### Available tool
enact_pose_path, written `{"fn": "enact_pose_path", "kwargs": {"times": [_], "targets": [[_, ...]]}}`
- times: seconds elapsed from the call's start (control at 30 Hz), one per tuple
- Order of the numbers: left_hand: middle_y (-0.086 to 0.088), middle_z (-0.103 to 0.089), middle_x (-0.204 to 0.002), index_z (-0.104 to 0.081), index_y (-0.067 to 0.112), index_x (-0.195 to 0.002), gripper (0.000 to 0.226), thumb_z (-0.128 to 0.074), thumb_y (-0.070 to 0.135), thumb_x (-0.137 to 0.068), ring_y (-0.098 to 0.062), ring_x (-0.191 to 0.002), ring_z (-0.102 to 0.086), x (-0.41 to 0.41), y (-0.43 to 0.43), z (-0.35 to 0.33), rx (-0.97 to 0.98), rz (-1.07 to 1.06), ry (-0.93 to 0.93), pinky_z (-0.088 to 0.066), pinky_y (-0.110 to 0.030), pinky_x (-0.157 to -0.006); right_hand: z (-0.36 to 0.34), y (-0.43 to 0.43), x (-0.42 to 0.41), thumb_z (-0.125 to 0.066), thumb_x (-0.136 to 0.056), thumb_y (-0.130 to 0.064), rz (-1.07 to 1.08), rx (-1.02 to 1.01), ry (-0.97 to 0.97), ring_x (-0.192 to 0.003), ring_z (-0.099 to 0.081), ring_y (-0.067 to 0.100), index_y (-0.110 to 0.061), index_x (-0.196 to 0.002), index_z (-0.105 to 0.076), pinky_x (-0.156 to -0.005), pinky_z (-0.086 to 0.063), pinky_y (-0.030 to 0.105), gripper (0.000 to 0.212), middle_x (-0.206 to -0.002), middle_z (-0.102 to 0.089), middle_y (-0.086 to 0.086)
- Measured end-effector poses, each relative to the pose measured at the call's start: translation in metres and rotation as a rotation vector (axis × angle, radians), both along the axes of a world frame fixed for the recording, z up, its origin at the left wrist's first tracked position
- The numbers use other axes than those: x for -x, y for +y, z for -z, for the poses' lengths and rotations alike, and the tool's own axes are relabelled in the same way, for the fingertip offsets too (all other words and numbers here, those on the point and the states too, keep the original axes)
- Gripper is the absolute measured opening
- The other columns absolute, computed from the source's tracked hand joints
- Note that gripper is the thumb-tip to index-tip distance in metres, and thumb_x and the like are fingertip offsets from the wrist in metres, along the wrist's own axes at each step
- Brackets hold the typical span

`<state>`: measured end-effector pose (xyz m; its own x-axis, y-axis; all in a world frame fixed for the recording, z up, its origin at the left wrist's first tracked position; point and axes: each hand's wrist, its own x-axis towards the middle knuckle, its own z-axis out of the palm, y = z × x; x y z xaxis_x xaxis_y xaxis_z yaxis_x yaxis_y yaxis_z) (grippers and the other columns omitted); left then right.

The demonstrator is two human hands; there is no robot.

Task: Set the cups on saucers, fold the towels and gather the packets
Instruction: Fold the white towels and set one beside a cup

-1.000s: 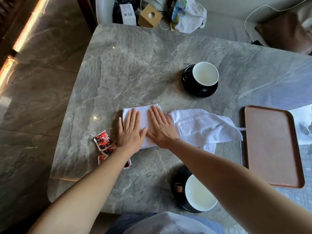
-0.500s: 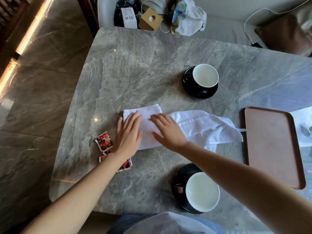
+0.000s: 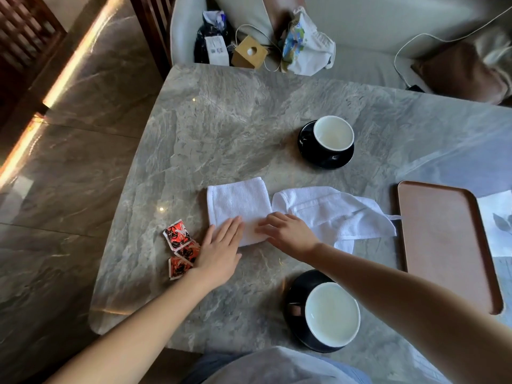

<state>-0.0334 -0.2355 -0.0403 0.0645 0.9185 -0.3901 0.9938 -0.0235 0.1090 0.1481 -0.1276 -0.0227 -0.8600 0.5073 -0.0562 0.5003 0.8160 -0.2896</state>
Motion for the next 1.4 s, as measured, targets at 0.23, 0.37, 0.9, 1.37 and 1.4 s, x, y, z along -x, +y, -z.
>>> {"fn": "enact_pose_path", "kwargs": {"times": [0.23,0.37,0.9,1.37,1.4], "targets": [[0.002,-0.011,-0.159,-0.016,0.018,-0.148,0.065,-0.047,0.028,-0.092,-0.013,-0.147,-0.008,0.005,0.004,-0.010,-0.135,-0.076,-0.111,-0.005,-0.036,-0.118,-0.014,0.001,0.008,-0.052,-0.093,-0.015,0.209,0.223,0.088,-0.106,-0.062,0.020,-0.018,-0.112,-0.065,-0.073,-0.053,0.039,0.024,-0.115,-0.067,-0.003],[0.001,-0.042,-0.147,-0.042,0.017,-0.138,0.054,-0.049,0.005,-0.085,-0.017,-0.136,-0.038,0.013,0.012,-0.018,-0.271,-0.108,-0.247,-0.019,-0.035,-0.117,-0.028,0.000,0.012,-0.049,-0.094,-0.013,0.290,0.350,0.150,-0.086,-0.067,0.019,-0.019,-0.112,-0.063,-0.072,-0.053,0.038,0.023,-0.114,-0.066,-0.005],[-0.005,-0.064,-0.122,-0.068,0.012,-0.104,0.035,-0.070,0.003,-0.070,-0.025,-0.111,-0.060,0.036,-0.003,-0.025,-0.396,-0.068,-0.397,-0.048,-0.037,-0.095,-0.019,-0.009,-0.005,-0.054,-0.090,-0.013,0.347,0.448,0.190,-0.071,-0.061,0.016,-0.024,-0.102,-0.058,-0.068,-0.052,0.039,0.017,-0.080,-0.069,-0.003],[0.014,-0.065,-0.110,-0.065,0.025,-0.101,0.032,-0.066,0.007,-0.075,0.001,-0.098,-0.059,0.031,-0.024,-0.012,-0.471,-0.186,-0.645,-0.046,-0.012,-0.081,-0.007,-0.014,-0.027,-0.062,-0.088,-0.013,0.437,0.591,0.205,-0.077,-0.062,0.009,-0.018,-0.095,-0.063,-0.067,-0.043,0.011,0.009,-0.082,-0.070,-0.003],[0.014,-0.066,-0.102,-0.063,0.026,-0.099,0.026,-0.064,0.012,-0.077,0.005,-0.093,-0.057,0.030,-0.024,-0.015,-0.478,-0.186,-0.648,-0.042,-0.007,-0.078,-0.007,-0.014,-0.026,-0.061,-0.088,-0.013,0.457,0.605,0.220,-0.076,-0.061,0.008,-0.018,-0.092,-0.063,-0.067,-0.043,0.013,0.007,-0.080,-0.068,-0.005]]}}
